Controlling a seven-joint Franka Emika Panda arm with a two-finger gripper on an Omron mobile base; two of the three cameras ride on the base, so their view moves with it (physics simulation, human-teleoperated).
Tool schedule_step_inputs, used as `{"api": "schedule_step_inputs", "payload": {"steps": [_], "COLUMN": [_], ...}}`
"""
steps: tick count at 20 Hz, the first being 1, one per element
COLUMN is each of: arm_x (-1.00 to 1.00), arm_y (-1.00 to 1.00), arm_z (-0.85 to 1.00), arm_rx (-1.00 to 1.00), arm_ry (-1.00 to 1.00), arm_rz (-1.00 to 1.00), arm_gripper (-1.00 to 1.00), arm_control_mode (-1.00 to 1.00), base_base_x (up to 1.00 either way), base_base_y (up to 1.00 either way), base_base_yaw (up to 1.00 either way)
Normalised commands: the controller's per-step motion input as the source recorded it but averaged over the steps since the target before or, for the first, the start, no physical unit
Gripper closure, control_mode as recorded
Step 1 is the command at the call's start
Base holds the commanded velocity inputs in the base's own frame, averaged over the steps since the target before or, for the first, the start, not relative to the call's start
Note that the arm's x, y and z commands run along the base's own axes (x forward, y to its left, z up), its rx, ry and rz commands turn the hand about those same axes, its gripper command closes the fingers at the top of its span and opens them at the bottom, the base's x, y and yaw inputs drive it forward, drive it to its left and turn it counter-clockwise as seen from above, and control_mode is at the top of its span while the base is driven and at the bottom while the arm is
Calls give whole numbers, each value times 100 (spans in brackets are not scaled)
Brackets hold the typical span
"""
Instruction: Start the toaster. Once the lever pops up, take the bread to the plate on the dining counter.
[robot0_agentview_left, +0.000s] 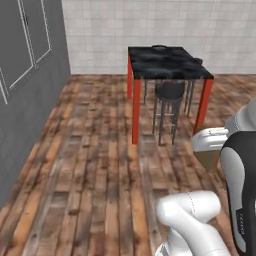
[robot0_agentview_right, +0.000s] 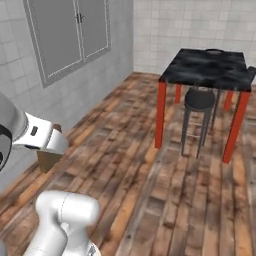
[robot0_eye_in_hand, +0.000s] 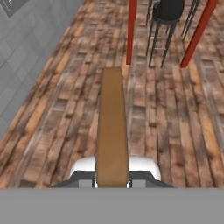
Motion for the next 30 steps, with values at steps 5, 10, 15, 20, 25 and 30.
{"api": "schedule_step_inputs", "payload": {"steps": [5, 10, 15, 20, 25, 30], "arm_x": [0, 0, 0, 0, 0, 0], "arm_y": [0, 0, 0, 0, 0, 0], "arm_z": [0, 0, 0, 0, 0, 0], "arm_rx": [0, 0, 0, 0, 0, 0], "arm_ry": [0, 0, 0, 0, 0, 0], "arm_rz": [0, 0, 0, 0, 0, 0], "arm_gripper": [100, 100, 100, 100, 100, 100], "arm_control_mode": [100, 100, 100, 100, 100, 100], "base_base_x": [100, 100, 100, 100, 100, 100], "base_base_y": [38, 41, 34, 35, 41, 57], "base_base_yaw": [-1, -6, -8, -15, -23, -25]}}
